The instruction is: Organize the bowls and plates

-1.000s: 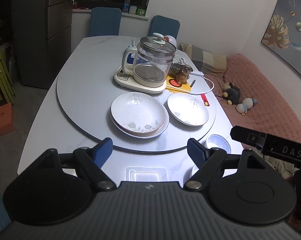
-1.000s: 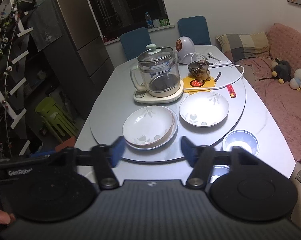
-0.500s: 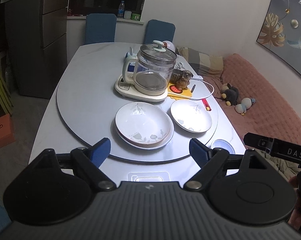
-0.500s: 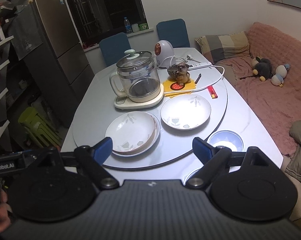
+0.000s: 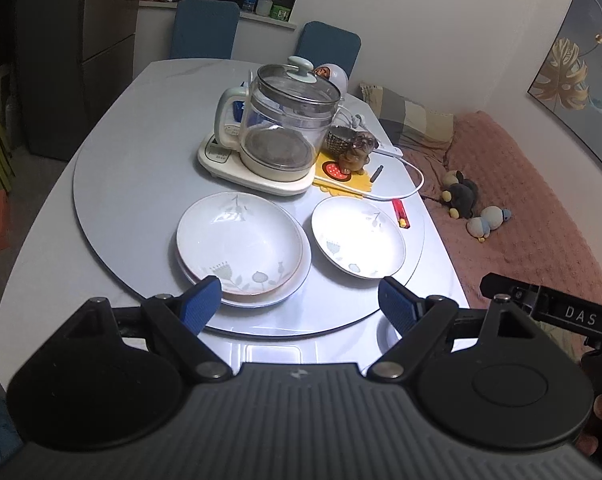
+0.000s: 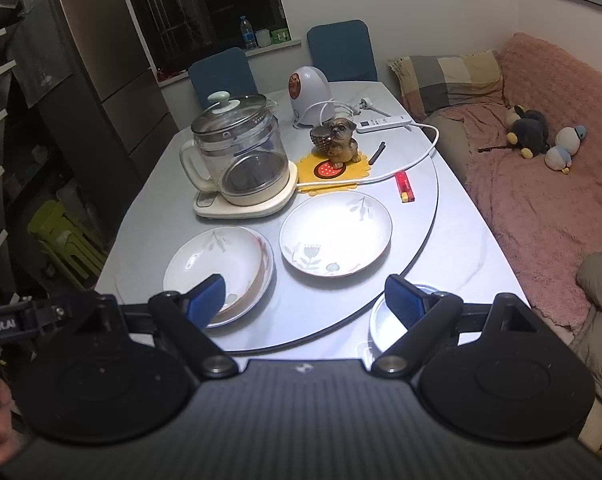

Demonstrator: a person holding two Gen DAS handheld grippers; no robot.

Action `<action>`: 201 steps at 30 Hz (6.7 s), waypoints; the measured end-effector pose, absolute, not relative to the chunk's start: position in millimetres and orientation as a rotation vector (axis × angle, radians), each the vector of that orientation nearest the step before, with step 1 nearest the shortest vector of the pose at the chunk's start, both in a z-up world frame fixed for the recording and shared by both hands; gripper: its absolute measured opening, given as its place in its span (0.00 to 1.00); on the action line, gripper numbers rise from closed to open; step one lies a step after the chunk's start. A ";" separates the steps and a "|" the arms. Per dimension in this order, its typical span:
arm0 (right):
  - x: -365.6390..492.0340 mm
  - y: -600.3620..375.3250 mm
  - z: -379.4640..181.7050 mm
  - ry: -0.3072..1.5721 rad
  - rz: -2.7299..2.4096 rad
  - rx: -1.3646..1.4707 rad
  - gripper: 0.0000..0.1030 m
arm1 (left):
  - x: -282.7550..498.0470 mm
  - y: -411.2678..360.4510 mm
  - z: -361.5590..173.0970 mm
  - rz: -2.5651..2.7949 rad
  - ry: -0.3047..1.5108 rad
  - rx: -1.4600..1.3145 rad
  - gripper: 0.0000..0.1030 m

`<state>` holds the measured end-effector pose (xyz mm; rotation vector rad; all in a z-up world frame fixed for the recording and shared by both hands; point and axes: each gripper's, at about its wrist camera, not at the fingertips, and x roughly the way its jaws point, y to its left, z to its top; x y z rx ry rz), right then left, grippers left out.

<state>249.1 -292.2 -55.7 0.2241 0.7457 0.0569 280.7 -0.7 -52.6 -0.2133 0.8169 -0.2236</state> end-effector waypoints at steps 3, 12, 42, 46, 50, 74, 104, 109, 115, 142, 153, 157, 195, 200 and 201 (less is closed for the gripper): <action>265.9 -309.9 -59.3 0.760 0.067 0.226 0.85 | 296.4 -18.4 -57.3 -0.206 0.833 -0.217 0.86; 315.6 -349.8 -75.1 0.805 0.092 0.214 0.85 | 348.1 -59.6 -80.1 -0.167 0.887 -0.273 0.86; 498.2 -411.5 -190.1 1.091 0.302 0.136 0.63 | 484.7 -144.0 -215.2 -0.032 1.168 -0.448 0.70; 514.3 -411.6 -204.4 1.109 0.312 0.141 0.59 | 498.6 -148.4 -229.0 -0.023 1.184 -0.447 0.60; 528.0 -412.4 -218.8 1.125 0.324 0.155 0.49 | 508.3 -152.0 -238.9 0.004 1.193 -0.434 0.56; 575.8 -396.7 -253.4 1.105 0.499 0.182 0.20 | 531.4 -161.5 -268.7 0.069 1.150 -0.446 0.43; 545.2 -398.3 -184.9 1.074 0.544 0.210 0.20 | 504.1 -137.1 -198.4 0.024 1.047 -0.496 0.42; 536.5 -390.2 -167.6 1.049 0.541 0.213 0.20 | 494.1 -124.9 -177.9 0.021 1.003 -0.515 0.42; 528.3 -373.3 -158.9 1.039 0.562 0.205 0.20 | 474.1 -103.9 -164.4 0.043 0.977 -0.539 0.42; 541.8 -205.9 -186.0 1.134 0.896 0.013 0.20 | 406.3 26.0 -183.8 0.381 0.945 -0.709 0.42; 539.6 -184.1 -207.0 1.179 0.913 -0.058 0.21 | 418.3 39.9 -203.0 0.425 1.003 -0.711 0.42; 543.0 -180.2 -211.3 1.172 0.891 -0.058 0.21 | 425.3 38.4 -208.0 0.427 1.025 -0.695 0.42; 547.9 -189.3 -199.7 1.051 0.774 -0.118 0.23 | 434.8 24.4 -221.4 0.308 1.120 -0.779 0.44; 544.8 -198.4 -197.4 1.054 0.749 -0.107 0.24 | 429.0 18.7 -212.3 0.285 1.105 -0.759 0.44; 544.0 -198.6 -196.4 1.059 0.745 -0.102 0.24 | 427.1 18.2 -209.5 0.280 1.100 -0.755 0.44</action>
